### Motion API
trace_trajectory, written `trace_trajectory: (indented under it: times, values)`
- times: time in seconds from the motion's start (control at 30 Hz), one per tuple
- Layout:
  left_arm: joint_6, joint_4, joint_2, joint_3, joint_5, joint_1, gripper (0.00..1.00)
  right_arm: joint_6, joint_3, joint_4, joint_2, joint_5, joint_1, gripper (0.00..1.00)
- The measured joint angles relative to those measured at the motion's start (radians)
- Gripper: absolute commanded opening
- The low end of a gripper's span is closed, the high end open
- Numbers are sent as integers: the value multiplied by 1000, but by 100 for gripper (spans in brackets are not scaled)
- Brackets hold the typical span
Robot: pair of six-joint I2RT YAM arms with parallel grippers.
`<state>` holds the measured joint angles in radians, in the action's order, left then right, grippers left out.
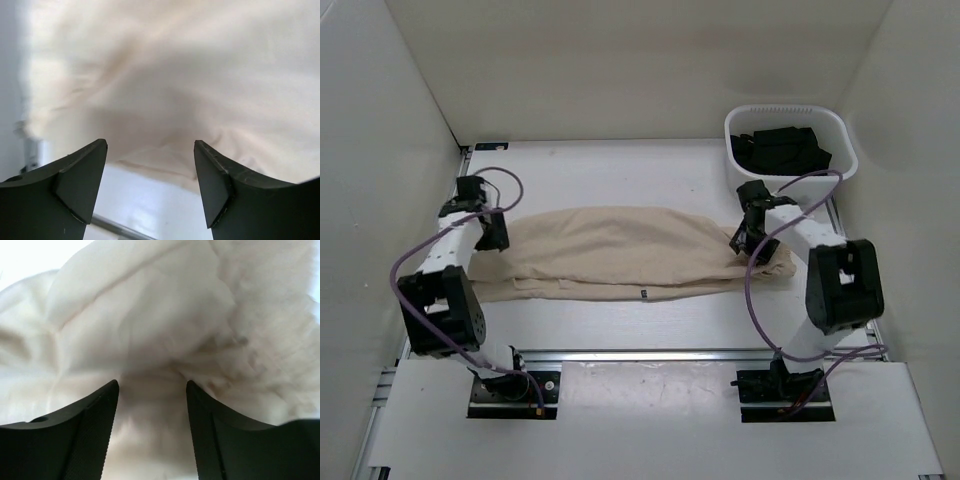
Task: Fold and stack the trousers
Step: Fold the trousers
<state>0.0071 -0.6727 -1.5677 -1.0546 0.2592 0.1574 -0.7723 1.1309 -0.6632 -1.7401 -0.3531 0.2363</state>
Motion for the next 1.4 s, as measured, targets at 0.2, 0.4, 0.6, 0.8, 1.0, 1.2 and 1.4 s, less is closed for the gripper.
trace_trajectory:
  times: [0.2,0.4,0.6,0.8,1.0,1.2,1.4]
  values:
    - [-2,-98,193,-132,-13,235,83,30,-31,-93,316,-15,-7,74]
    - [-4,-103,159,-58,10,411,84,55,-58,-145,396,20,-61,78]
    - [-5,-111,26,-45,-47,422,85,56,-134,-187,397,68,-65,79]
    - [-5,-112,17,-35,-71,422,85,43,-164,-211,430,90,-87,80]
    - [-5,-163,59,-43,-101,434,85,42,-165,-237,482,91,-116,80]
    - [-6,-161,228,13,-84,452,76,43,-166,-256,494,91,-137,80]
    - [-6,-161,188,127,-72,483,81,47,-174,-253,497,91,-138,80]
